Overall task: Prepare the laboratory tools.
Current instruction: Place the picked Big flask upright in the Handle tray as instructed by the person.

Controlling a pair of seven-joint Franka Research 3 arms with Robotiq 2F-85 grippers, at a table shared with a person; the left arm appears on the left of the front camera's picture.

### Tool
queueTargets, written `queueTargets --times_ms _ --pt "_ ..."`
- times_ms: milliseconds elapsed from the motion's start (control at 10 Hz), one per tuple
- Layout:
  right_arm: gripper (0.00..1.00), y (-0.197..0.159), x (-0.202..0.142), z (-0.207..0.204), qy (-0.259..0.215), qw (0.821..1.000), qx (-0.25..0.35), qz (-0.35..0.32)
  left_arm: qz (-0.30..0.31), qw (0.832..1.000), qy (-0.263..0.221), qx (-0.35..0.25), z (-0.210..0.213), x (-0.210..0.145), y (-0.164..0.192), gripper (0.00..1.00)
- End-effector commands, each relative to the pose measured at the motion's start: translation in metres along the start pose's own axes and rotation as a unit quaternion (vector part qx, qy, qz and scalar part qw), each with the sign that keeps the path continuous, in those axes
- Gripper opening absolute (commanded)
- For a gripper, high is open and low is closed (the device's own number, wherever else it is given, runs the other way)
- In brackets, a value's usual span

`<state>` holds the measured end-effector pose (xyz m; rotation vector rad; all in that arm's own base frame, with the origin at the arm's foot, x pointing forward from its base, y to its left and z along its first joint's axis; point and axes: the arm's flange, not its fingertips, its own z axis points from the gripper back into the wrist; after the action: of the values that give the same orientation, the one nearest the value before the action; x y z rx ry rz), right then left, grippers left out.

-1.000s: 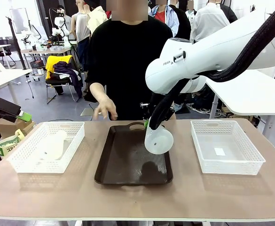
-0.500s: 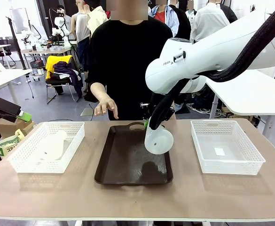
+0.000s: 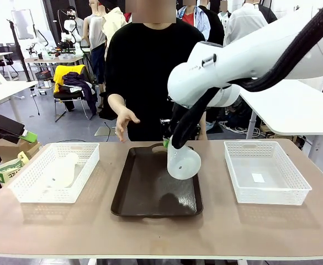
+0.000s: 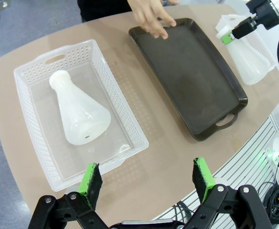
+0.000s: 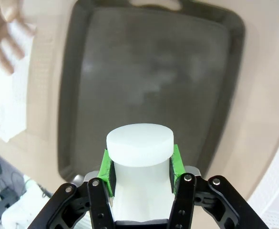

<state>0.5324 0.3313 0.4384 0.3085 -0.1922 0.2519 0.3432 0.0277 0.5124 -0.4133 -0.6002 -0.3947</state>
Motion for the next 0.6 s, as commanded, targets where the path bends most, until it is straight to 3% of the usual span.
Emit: queueTargets --times_ms 0,100,500 --pt "0.0 0.0 -0.001 0.022 -0.006 0.993 0.082 0.089 -0.006 1.0 0.0 -0.002 0.001 -0.001 0.003 1.0" --pt "0.0 -0.002 0.001 0.026 -0.006 0.982 0.133 0.135 -0.006 1.0 0.0 -0.002 0.001 -0.001 0.003 1.0" --pt "0.0 -0.019 0.01 0.018 -0.037 0.928 0.23 0.29 -0.006 1.0 0.0 -0.002 0.001 -0.001 0.003 1.0"
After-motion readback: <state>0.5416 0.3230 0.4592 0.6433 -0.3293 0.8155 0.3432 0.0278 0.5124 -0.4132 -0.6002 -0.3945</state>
